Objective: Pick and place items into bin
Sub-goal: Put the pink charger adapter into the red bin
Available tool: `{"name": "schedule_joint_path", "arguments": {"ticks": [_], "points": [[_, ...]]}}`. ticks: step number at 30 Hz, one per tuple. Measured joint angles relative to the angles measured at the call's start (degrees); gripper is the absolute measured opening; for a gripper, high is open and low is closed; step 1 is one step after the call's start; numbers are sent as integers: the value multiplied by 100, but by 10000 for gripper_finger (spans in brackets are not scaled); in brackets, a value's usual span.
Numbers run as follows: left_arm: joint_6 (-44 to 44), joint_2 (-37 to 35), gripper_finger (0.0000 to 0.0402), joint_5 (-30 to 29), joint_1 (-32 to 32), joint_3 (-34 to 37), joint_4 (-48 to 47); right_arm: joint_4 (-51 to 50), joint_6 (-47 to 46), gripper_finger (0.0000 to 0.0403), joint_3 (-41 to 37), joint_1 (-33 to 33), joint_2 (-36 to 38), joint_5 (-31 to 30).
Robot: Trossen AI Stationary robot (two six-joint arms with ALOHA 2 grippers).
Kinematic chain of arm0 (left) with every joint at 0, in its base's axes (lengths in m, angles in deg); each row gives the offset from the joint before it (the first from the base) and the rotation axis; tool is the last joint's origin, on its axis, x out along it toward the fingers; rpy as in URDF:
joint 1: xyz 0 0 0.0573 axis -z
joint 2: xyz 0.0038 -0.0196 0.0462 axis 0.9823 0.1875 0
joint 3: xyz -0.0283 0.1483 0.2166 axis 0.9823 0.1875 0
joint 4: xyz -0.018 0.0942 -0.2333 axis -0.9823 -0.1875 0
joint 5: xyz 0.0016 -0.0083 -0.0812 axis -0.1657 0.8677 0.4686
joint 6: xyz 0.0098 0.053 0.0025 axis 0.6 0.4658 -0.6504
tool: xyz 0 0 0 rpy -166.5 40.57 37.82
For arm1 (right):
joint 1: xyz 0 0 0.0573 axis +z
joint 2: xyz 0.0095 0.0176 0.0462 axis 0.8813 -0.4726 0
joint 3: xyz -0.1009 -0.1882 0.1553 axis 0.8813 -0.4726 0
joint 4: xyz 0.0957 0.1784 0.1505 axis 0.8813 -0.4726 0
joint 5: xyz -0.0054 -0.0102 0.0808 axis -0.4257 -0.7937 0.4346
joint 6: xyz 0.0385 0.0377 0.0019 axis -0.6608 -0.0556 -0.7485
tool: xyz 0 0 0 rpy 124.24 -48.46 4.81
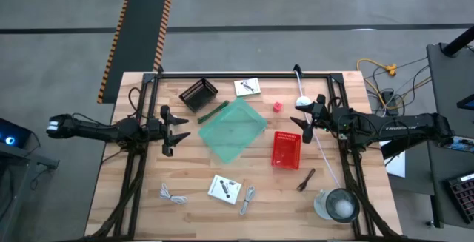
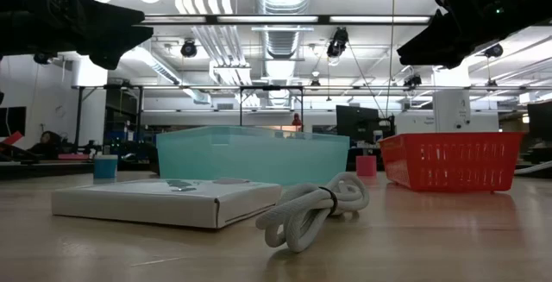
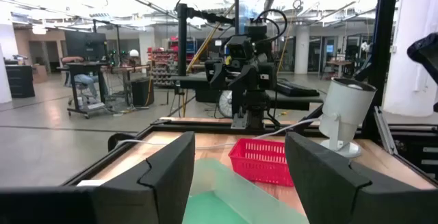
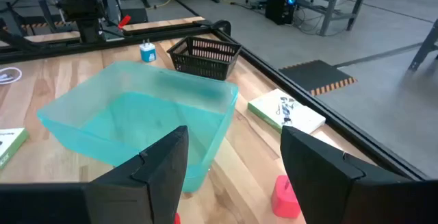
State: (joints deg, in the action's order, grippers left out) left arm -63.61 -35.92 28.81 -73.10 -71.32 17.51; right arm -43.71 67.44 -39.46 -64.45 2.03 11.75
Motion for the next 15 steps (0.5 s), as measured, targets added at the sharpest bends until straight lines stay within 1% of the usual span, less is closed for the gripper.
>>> {"name": "schedule_joint_path", "arguments": {"ticks": [5, 7, 15], "points": [[45, 71, 211, -4, 0, -2, 11, 124, 7, 219, 5, -15, -173, -72], [52, 90, 211, -29, 0, 0, 65, 64, -7, 219, 134, -43, -288, -155], [35, 142, 211, -49, 0, 0, 92, -728, -88, 219, 874, -166, -939, -201]]}}
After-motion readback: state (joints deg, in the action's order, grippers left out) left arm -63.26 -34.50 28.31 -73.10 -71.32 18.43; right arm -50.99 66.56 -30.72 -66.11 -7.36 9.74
